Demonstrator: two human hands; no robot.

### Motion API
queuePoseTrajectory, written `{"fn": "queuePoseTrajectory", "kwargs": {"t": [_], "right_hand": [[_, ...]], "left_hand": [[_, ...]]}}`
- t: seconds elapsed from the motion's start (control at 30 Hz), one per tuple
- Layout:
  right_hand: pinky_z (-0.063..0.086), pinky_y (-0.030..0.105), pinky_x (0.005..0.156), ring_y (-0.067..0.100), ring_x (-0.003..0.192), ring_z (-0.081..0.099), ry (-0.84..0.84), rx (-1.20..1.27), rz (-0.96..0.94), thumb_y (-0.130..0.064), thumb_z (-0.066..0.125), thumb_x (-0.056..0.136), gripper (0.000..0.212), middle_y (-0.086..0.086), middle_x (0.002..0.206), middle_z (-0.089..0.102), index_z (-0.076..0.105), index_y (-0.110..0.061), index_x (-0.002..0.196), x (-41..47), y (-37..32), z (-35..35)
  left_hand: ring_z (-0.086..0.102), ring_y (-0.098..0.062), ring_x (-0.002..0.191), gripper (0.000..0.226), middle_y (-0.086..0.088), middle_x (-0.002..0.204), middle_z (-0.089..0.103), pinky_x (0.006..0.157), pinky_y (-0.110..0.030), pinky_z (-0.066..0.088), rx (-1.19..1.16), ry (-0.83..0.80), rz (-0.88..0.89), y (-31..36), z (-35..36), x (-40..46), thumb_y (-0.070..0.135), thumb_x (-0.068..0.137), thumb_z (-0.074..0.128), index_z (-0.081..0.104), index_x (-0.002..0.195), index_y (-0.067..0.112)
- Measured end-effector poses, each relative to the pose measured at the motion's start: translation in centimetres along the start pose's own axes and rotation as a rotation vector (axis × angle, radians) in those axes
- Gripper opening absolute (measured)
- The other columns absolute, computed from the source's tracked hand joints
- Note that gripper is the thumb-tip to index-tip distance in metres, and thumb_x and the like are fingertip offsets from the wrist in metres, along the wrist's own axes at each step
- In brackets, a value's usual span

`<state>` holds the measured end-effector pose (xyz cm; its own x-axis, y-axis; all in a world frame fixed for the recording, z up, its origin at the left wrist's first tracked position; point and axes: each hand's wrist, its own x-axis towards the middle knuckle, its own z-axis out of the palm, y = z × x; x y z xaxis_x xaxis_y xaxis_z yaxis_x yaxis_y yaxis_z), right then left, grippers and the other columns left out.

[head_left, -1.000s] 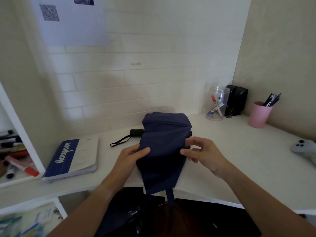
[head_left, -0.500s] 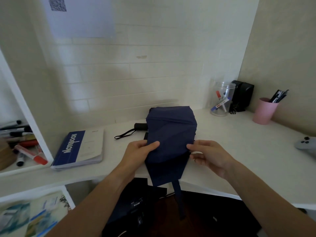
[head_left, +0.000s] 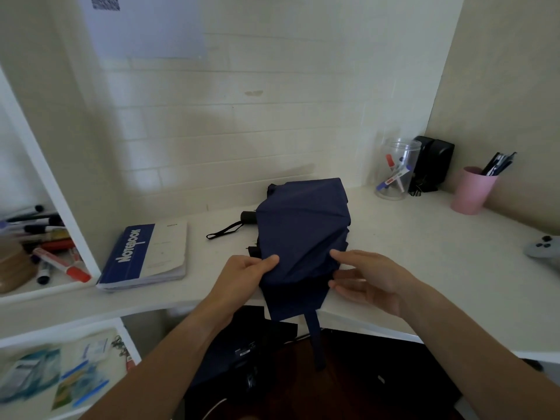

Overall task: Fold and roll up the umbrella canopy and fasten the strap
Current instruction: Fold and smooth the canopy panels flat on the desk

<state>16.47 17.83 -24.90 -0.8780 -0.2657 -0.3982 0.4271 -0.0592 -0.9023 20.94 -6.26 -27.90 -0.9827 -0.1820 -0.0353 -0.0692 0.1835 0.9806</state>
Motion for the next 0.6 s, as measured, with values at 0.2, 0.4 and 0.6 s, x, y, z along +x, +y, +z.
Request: {"fn": "queuePoseTrajectory", "kwargs": {"t": [0.2,0.4,0.6], "right_hand": [[0.061,0.023,0.064,0.023,0.073,0.074,0.047,-0.175,-0.242,0.001,0.075,0.084,0.024,0.028,0.093,0.071,0.068,0.012,0.104,0.3,1.3,-1.3],[0.064,0.03,0.076,0.026,0.085,0.077,0.025,-0.132,-0.09,-0.008,0.081,0.081,0.026,0.026,0.102,0.076,0.074,0.008,0.101,0.0,0.9,-1.7],[0.064,0.028,0.063,0.03,0.082,0.078,0.019,0.016,0.061,-0.012,0.077,0.086,0.031,0.027,0.098,0.077,0.069,0.011,0.106,-0.8,0.7,-0.1]], "left_hand": [[0.067,-0.021,0.082,0.054,-0.021,0.095,0.074,0.084,-0.043,0.054,0.109,0.037,0.087,-1.5,-0.7,-0.1,0.047,0.098,0.061,0.073,0.089,-0.005],[0.074,-0.027,0.086,0.044,-0.009,0.082,0.078,0.088,-0.032,0.057,0.222,-0.05,0.127,-2.4,-1.0,-0.2,0.043,0.095,0.067,0.078,0.079,0.004],[0.073,-0.03,0.093,0.042,-0.018,0.092,0.078,0.066,0.01,0.034,0.216,-0.048,0.127,-2.5,-1.8,-0.4,0.033,0.096,0.068,0.077,0.081,-0.005]]}}
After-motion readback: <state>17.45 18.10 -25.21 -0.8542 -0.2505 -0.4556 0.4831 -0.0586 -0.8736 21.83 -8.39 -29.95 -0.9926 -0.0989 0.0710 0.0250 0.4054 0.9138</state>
